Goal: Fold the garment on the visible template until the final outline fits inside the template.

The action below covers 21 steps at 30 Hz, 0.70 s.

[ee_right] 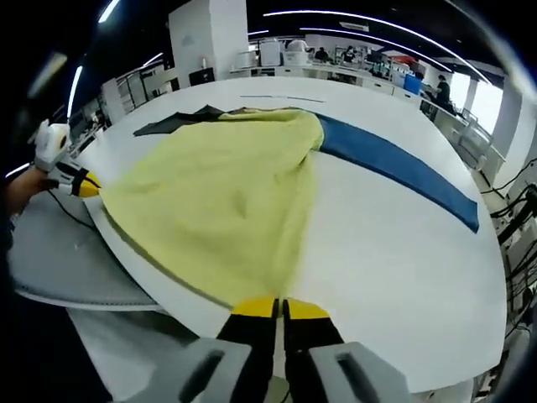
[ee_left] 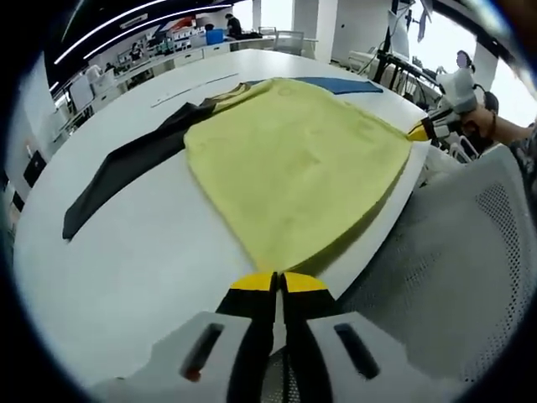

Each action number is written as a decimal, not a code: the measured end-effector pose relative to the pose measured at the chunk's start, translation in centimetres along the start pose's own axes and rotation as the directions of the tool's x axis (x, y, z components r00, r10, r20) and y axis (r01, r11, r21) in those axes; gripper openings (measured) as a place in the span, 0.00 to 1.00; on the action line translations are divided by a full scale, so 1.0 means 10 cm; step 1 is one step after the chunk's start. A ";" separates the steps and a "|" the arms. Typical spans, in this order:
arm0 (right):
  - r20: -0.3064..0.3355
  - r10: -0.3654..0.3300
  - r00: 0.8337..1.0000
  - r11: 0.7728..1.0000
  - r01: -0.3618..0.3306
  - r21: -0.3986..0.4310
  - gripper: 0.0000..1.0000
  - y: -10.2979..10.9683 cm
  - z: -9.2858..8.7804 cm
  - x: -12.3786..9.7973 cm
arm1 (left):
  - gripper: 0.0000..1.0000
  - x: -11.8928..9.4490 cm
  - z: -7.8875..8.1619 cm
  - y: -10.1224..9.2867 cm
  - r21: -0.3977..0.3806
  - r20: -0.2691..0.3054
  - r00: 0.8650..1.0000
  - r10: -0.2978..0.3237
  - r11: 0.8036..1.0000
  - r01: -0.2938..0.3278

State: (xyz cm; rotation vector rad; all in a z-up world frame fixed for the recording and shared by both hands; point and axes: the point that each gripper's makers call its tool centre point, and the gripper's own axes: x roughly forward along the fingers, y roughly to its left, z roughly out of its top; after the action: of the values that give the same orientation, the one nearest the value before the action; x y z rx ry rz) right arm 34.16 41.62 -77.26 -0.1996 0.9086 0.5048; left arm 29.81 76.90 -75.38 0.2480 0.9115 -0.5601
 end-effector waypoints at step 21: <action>0.172 0.039 0.984 0.999 -0.033 -0.039 0.32 -0.31 0.82 -0.01 | 0.71 -0.25 0.51 0.17 -0.169 0.305 0.952 0.029 0.985 0.025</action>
State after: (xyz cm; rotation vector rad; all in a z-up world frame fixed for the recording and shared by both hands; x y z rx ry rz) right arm 41.40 41.99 -72.37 -0.1690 0.7352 0.5636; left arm 33.00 77.04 -70.36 0.0041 0.6513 -0.4985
